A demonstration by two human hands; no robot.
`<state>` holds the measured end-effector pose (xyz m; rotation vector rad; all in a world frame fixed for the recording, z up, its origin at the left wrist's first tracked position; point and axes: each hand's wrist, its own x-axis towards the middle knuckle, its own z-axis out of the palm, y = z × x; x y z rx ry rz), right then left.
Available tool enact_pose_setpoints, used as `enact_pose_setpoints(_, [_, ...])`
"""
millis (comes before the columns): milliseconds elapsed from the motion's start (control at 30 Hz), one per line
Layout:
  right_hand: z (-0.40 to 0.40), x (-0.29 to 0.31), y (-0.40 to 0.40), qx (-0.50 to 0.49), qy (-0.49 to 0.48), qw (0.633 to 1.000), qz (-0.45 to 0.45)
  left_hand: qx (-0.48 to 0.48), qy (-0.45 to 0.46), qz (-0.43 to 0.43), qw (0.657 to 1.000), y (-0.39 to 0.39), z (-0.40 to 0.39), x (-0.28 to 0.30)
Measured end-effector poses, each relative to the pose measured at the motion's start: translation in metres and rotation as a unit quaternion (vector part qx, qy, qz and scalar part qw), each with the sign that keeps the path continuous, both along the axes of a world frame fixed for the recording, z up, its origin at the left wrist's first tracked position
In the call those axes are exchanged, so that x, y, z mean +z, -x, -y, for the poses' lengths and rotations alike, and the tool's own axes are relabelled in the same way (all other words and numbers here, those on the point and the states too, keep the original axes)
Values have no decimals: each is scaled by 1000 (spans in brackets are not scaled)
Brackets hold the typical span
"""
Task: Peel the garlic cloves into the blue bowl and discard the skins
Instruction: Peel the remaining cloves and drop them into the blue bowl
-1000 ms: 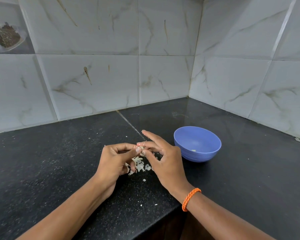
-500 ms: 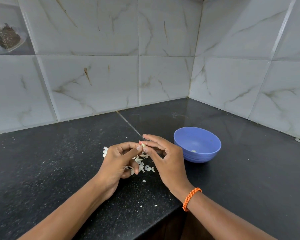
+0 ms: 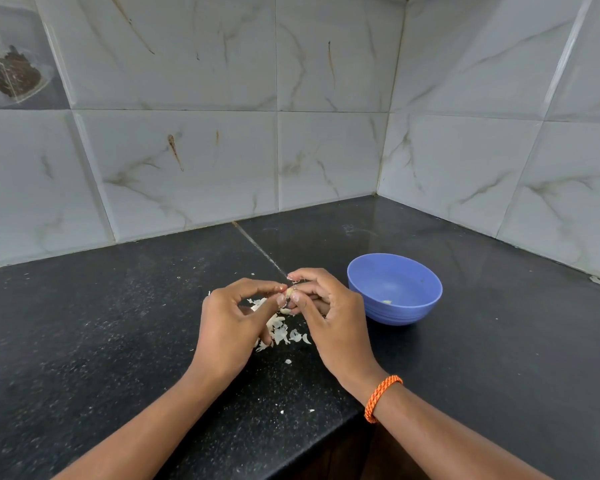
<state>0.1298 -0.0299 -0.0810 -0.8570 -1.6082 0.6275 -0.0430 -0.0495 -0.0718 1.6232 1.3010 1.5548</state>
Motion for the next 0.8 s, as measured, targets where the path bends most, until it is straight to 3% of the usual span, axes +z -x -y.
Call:
enact_pose_setpoints(333, [3,1,2,12,-9,999,32,6,-8,2,1000,2,-1,4])
enact_pose_setpoints(800, [6,0,3,-16,-75,995,69,22,-16,-91,995,0,-2,0])
